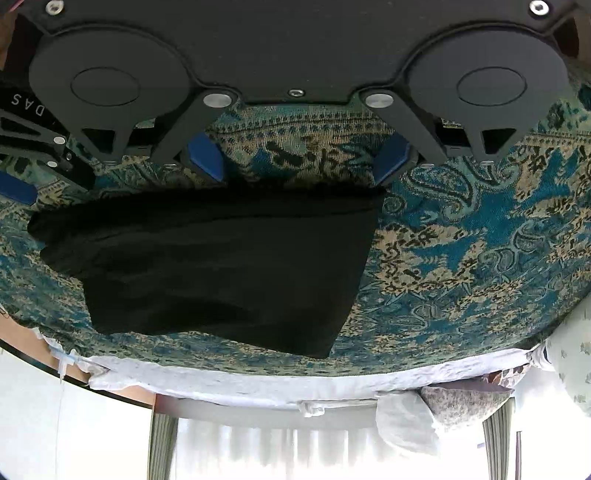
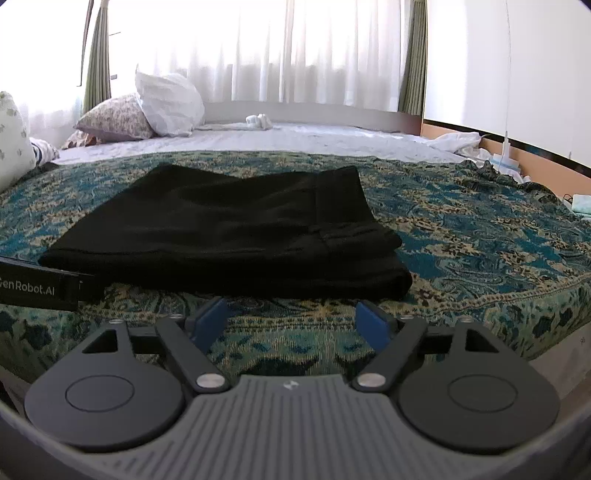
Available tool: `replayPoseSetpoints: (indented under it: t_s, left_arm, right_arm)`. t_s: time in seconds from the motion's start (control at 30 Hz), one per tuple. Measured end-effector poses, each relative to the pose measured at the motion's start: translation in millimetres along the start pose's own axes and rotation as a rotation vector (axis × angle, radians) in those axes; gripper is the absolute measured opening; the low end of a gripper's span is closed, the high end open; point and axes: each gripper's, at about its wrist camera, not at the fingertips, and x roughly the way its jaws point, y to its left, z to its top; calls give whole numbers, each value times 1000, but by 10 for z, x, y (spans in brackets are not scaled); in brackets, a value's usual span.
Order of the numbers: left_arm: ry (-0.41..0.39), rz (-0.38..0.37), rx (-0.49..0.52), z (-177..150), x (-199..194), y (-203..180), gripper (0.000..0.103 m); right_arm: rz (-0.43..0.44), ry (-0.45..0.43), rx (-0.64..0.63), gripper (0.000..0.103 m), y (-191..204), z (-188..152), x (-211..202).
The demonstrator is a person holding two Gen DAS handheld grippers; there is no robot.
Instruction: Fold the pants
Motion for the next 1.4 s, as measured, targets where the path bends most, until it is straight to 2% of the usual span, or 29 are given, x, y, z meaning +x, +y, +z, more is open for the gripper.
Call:
replayPoseSetpoints:
  t_s: [0.37,0.8,1.4]
  left_arm:
    - [14,22,10,-2,77,-30,102]
    - [17,26,13,-16,125,-14,103]
    - [7,16,4,-35,123,1,103]
  right_arm:
    - [15,29,-23,94,-25,10,84]
    - [46,67,-42,103,-81,49,191]
    - [57,78,-51,103,-110,54,211]
